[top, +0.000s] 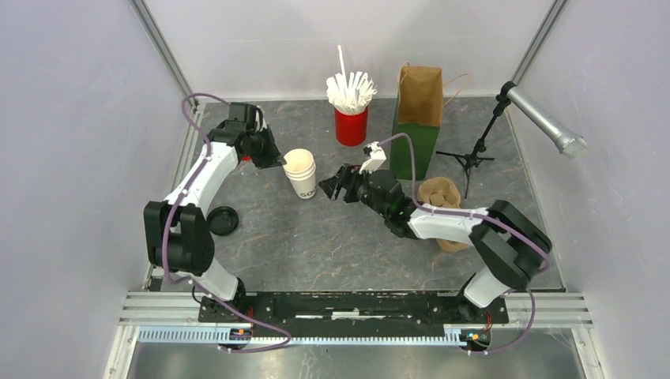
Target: Pack the takeout coffee
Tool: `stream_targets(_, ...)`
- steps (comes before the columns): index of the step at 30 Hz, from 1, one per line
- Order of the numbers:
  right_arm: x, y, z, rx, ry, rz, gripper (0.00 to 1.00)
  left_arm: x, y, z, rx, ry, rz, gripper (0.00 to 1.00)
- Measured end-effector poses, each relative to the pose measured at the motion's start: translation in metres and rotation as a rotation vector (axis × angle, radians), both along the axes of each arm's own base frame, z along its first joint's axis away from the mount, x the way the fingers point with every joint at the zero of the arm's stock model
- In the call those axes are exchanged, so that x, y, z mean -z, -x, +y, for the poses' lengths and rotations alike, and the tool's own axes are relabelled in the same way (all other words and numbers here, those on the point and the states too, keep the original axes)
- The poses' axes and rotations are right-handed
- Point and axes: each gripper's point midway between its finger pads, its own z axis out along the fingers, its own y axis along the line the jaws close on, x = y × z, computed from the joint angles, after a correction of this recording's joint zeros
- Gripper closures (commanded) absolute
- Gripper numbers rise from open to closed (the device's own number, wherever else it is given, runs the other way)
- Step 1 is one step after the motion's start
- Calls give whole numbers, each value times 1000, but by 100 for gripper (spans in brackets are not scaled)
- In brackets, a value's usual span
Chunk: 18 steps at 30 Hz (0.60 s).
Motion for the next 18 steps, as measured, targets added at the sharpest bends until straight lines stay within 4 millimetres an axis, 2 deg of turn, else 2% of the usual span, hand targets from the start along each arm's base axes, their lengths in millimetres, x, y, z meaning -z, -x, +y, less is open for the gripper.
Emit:
stream_targets(5, 4, -17, 16, 42, -73, 40, 18, 9, 6, 6, -12, 14, -8, 98)
stream_targets(11, -4, -31, 31, 55, -129, 43, 21, 7, 6, 1, -7, 58, -36, 98)
stream_targets(14, -7, -39, 39, 55, -137, 39, 25, 9, 11, 0, -8, 68, -31, 98)
stream_targets(18, -4, -41, 40, 68, -145, 52, 27, 7, 13, 0, -17, 75, -37, 98)
